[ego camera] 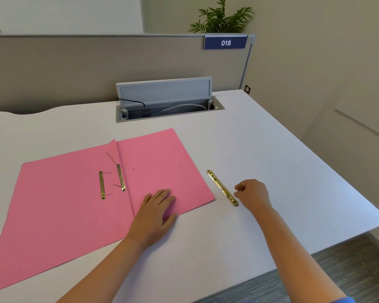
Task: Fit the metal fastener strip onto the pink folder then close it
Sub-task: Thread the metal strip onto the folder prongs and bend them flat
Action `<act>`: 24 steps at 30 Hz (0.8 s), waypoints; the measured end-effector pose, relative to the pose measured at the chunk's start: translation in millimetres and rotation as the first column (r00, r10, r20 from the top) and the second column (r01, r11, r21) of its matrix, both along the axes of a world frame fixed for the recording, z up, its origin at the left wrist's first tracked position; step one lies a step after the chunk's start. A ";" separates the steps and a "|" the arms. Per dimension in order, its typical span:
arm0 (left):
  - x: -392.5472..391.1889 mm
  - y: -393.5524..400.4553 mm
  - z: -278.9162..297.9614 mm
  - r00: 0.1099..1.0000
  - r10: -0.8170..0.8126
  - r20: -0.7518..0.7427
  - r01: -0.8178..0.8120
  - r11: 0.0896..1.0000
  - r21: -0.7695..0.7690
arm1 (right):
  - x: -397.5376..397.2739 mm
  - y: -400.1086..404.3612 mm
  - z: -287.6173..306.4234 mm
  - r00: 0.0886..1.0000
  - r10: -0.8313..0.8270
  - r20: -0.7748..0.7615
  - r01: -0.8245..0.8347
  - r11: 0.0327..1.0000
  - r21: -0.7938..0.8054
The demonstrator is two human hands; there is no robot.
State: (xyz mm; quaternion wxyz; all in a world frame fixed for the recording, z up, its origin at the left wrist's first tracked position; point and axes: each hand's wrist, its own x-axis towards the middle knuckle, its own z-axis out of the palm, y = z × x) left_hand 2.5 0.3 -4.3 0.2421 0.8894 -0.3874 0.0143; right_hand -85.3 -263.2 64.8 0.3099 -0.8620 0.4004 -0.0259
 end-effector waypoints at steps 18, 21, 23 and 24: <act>-2.5 1.3 3.2 1.000 0.003 0.016 -0.002 1.000 -0.016 | 0.0 19.5 -2.8 0.962 0.026 -0.270 -0.059 0.991 -0.117; -2.7 1.2 3.5 1.000 0.000 0.016 0.000 1.000 -0.011 | -0.3 18.3 -1.4 0.974 0.018 -0.225 -0.031 0.998 -0.056; -2.3 0.9 3.4 1.000 0.003 0.015 -0.003 1.000 -0.011 | -0.4 17.3 -1.6 0.988 0.022 -0.154 -0.024 1.000 -0.012; -2.4 0.7 3.3 1.000 0.004 0.013 -0.003 1.000 -0.013 | -0.4 16.6 -1.3 0.994 0.017 -0.105 -0.016 1.000 0.015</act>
